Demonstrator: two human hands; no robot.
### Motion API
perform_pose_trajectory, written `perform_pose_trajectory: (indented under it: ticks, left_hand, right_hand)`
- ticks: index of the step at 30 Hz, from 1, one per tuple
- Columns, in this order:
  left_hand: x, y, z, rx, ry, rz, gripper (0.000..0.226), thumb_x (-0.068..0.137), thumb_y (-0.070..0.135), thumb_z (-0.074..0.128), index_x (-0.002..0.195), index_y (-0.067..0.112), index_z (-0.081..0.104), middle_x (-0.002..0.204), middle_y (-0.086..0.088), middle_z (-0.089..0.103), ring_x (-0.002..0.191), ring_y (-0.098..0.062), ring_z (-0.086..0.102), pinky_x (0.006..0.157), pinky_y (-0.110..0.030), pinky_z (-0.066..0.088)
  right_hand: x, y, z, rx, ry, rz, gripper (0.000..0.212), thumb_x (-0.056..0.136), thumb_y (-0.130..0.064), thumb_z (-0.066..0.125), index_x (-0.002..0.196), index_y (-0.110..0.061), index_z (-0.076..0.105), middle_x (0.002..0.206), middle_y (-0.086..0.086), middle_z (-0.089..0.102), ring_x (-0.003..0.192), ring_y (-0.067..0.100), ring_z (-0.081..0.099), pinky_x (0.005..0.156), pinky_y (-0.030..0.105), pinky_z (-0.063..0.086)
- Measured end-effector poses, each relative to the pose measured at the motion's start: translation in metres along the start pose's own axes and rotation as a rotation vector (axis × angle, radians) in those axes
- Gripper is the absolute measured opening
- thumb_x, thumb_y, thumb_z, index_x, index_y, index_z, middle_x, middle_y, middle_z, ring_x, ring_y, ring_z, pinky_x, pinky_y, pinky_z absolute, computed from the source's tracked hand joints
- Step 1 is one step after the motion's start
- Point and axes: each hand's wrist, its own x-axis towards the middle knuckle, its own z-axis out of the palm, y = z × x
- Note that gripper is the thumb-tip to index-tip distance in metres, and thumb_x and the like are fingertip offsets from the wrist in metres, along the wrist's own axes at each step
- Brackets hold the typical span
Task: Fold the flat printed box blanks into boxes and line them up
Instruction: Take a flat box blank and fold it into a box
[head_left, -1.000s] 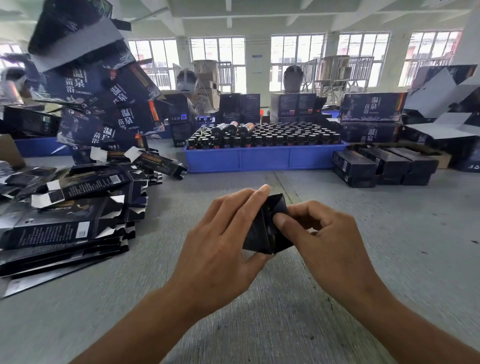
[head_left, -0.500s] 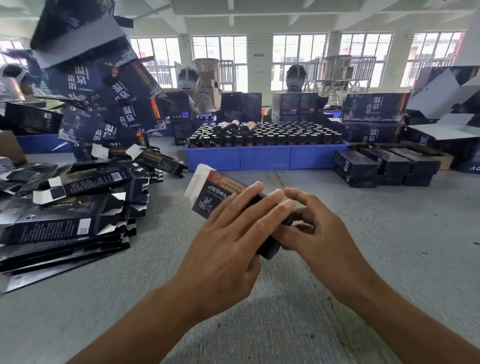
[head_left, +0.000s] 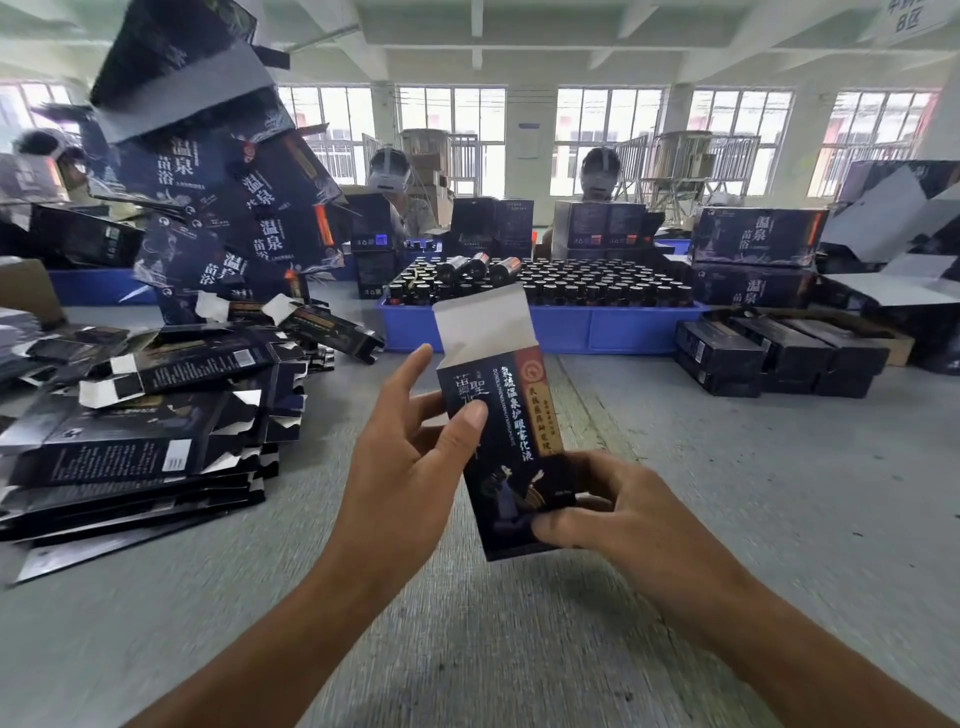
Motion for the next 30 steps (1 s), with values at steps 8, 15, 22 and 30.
perform_pose_trajectory:
  ticks: [8, 15, 22, 30]
  left_hand:
    - [-0.009, -0.004, 0.005, 0.088, -0.157, 0.079, 0.056, 0.088, 0.030, 0.068, 0.130, 0.060, 0.046, 0.117, 0.022, 0.066, 0.105, -0.005, 0.068, 0.076, -0.017, 0.057]
    - [-0.011, -0.011, 0.005, 0.109, -0.225, 0.088, 0.040, 0.086, 0.033, 0.068, 0.123, 0.046, 0.059, 0.116, 0.015, 0.067, 0.111, -0.008, 0.065, 0.075, -0.015, 0.056]
    - [-0.010, -0.001, 0.007, 0.155, -0.105, 0.227, 0.019, 0.096, 0.033, 0.059, 0.110, 0.035, 0.073, 0.125, 0.020, 0.062, 0.118, -0.002, 0.060, 0.082, -0.013, 0.052]
    - [-0.009, 0.004, 0.007, 0.210, -0.072, 0.272, 0.016, 0.096, 0.027, 0.059, 0.107, 0.029, 0.071, 0.113, 0.014, 0.067, 0.112, -0.008, 0.064, 0.081, -0.013, 0.051]
  right_hand:
    - [-0.002, -0.011, -0.009, 0.108, 0.302, -0.249, 0.049, 0.075, -0.054, 0.067, 0.122, -0.054, 0.055, 0.115, -0.033, 0.065, 0.105, -0.010, 0.064, 0.071, 0.004, 0.050]
    - [-0.006, -0.014, -0.011, 0.076, 0.257, -0.340, 0.041, 0.085, -0.045, 0.061, 0.124, -0.057, 0.060, 0.122, -0.027, 0.067, 0.112, -0.006, 0.063, 0.082, 0.006, 0.050]
    - [-0.007, -0.016, -0.009, 0.110, 0.275, -0.411, 0.031, 0.089, -0.036, 0.057, 0.116, -0.033, 0.073, 0.130, -0.029, 0.061, 0.125, -0.009, 0.053, 0.097, 0.010, 0.046]
    - [-0.007, -0.019, -0.007, 0.244, 0.347, -0.419, 0.029, 0.085, -0.023, 0.068, 0.107, -0.042, 0.064, 0.117, -0.015, 0.072, 0.109, 0.002, 0.068, 0.084, 0.012, 0.053]
